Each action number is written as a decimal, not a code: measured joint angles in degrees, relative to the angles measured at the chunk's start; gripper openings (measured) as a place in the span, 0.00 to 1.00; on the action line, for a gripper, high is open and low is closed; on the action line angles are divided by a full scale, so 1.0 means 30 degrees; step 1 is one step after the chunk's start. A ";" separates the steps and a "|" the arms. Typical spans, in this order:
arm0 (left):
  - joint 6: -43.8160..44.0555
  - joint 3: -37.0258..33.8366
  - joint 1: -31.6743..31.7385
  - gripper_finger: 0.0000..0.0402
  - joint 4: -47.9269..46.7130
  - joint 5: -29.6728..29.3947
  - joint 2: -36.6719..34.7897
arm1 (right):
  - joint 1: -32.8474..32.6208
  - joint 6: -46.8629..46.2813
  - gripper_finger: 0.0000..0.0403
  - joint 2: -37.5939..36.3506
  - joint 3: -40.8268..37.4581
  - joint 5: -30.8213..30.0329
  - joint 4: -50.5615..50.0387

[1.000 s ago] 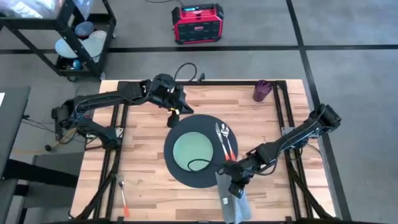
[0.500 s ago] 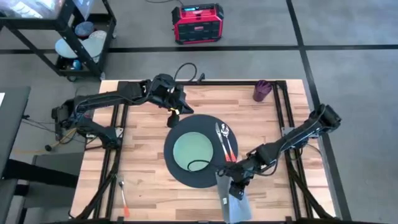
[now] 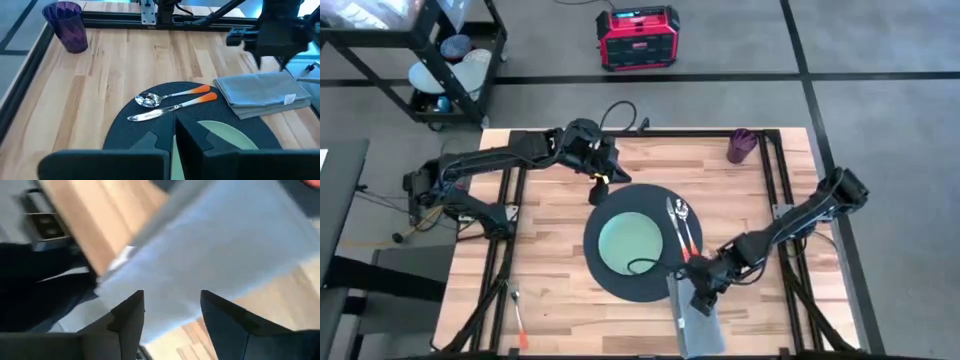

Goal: Set table place
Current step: Put the orange fork on the gray table napkin

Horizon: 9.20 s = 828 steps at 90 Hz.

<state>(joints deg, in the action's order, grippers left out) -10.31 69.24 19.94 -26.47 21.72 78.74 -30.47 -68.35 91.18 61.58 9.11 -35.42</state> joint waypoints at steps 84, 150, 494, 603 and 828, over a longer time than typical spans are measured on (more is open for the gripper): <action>0.8397 -0.0462 -0.8206 0.00 -0.6271 -0.1271 -0.6599 | -0.1896 -0.5323 0.44 -0.0044 -0.3189 -0.0126 -0.1421; 1.0554 -0.1431 -2.2789 0.00 -0.7222 -0.4534 -0.1609 | -0.3189 -0.5678 0.44 -0.0044 -0.3402 0.2432 -0.1743; 0.9880 -0.9911 -1.8605 0.00 -0.2744 -0.4914 0.0124 | -0.4850 -0.4164 0.44 -0.0036 -0.3373 0.5285 0.0951; 2.9286 -1.4079 -1.7570 0.30 -0.4200 -0.7433 -0.5574 | -0.5037 -0.5702 0.49 -0.0036 -0.4714 0.2319 0.3471; 2.4875 -1.3282 -1.5785 0.28 -0.9504 -0.5431 -0.4594 | -0.5542 -0.5476 0.46 -0.0036 -0.4699 0.5477 0.3097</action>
<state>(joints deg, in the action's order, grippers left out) 64.31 29.40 -27.42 -54.98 5.43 64.96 -47.09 -84.78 91.07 47.48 25.54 -26.13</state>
